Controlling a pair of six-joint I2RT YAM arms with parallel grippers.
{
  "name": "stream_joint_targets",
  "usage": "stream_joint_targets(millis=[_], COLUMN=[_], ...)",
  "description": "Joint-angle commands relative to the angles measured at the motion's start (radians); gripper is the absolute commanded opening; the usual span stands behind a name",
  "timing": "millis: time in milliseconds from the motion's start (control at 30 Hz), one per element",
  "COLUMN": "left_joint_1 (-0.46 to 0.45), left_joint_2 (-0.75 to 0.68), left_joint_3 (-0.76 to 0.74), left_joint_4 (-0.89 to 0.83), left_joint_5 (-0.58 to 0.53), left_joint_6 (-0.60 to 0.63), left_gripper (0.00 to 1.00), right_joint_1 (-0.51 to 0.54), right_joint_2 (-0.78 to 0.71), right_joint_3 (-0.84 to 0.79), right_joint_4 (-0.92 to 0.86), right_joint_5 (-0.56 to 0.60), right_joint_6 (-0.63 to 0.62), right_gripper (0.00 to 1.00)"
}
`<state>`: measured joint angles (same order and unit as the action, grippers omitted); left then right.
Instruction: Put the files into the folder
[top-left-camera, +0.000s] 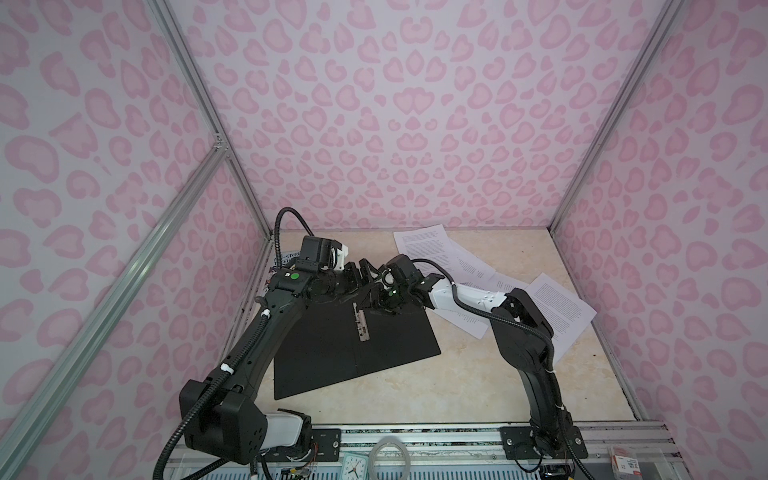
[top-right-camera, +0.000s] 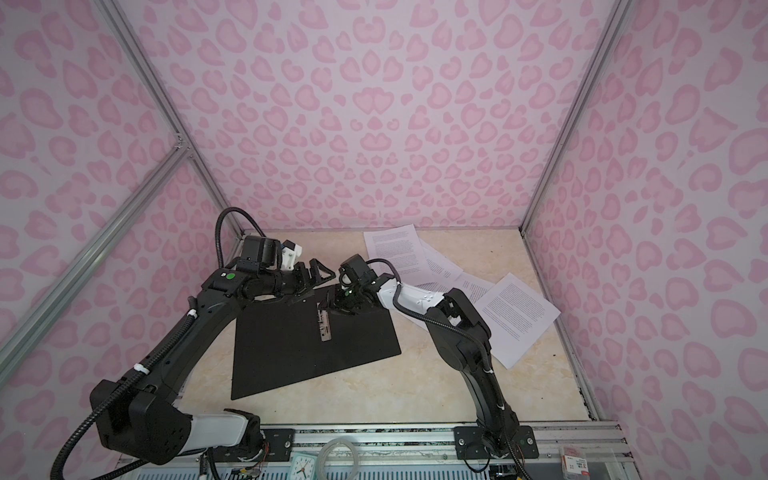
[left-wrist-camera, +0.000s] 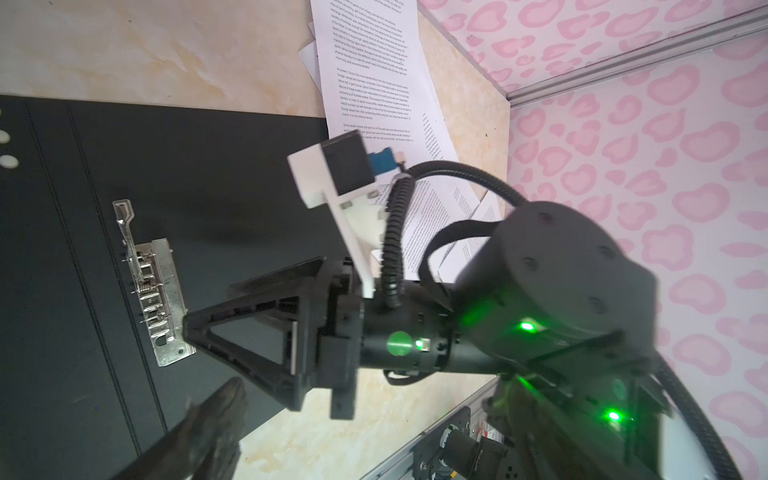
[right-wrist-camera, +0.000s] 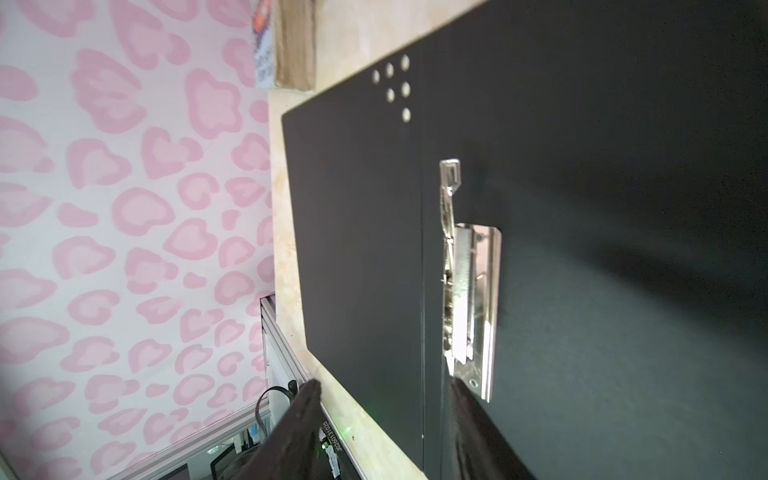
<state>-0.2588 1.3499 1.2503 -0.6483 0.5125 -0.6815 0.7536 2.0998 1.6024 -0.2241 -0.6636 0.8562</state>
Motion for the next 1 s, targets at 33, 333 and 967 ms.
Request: stream_joint_targets(millis=[33,333,967], left_joint_1=[-0.007,-0.148,-0.406], left_joint_2=[-0.011,0.055,0.107], left_joint_3=[-0.024,-0.037,-0.073], left_joint_4=[0.043,0.087,0.195], left_joint_5=[0.011,-0.018,-0.218], left_joint_6=[-0.028,-0.124,-0.451], left_gripper=[0.99,0.99,0.99], right_joint_1=[-0.083,-0.427,-0.570], right_joint_2=[-0.094,-0.125,0.186], right_joint_3=[-0.075,-0.126,0.260], right_joint_4=[-0.095,-0.297,-0.298], right_joint_5=[0.030,0.173,0.067], right_joint_6=[-0.130,-0.250,-0.272], right_gripper=[0.58,0.68,0.70])
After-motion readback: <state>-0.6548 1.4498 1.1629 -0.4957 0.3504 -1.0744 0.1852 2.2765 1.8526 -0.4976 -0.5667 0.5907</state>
